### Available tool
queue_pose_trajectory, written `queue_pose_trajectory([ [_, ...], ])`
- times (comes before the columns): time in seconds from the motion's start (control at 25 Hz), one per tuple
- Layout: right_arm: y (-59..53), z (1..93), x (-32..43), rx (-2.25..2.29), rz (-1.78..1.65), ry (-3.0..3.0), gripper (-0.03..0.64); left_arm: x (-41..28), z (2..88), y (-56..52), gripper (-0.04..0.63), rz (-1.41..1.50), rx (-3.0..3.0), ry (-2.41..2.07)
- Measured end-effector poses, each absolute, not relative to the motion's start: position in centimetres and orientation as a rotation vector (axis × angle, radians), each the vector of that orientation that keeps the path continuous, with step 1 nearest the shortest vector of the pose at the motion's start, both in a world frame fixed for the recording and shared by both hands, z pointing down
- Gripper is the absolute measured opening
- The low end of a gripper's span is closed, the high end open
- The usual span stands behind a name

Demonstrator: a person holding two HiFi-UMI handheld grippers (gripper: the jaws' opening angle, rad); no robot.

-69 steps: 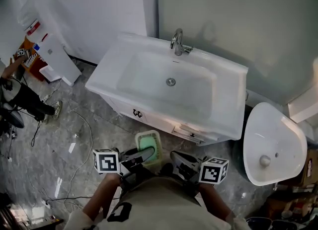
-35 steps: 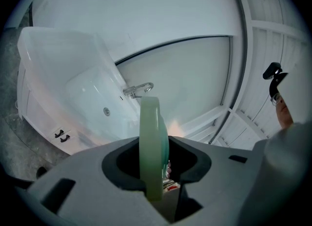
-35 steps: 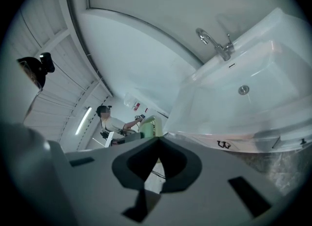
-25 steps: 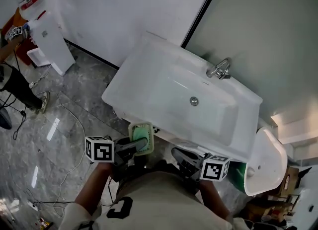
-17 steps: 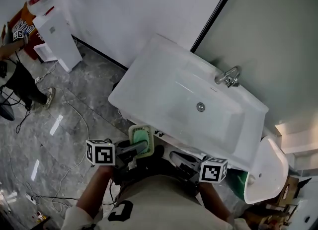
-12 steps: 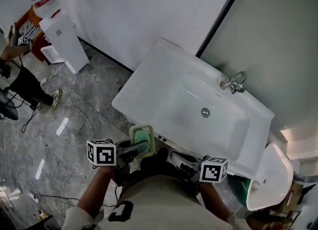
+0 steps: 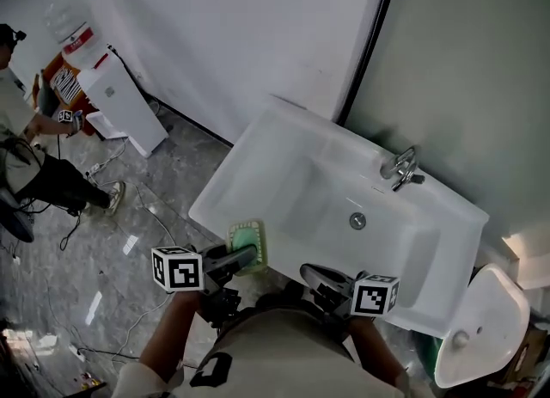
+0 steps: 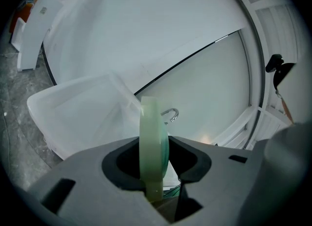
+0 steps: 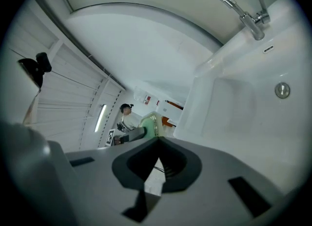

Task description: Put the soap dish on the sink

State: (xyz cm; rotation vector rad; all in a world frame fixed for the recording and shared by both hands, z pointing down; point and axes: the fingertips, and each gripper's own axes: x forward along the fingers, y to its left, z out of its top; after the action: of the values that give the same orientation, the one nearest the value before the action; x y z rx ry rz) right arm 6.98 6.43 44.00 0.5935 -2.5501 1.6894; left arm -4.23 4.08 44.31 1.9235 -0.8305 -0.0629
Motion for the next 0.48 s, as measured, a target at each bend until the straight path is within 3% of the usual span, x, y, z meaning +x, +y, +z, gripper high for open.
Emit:
queue_pose_trajectory([
  [0.48,3.7,44.4,9.0,0.423,1.724,-2.577,0.009,-2.2,43.2,-0.7,0.143,0.033,1.943,-0.939],
])
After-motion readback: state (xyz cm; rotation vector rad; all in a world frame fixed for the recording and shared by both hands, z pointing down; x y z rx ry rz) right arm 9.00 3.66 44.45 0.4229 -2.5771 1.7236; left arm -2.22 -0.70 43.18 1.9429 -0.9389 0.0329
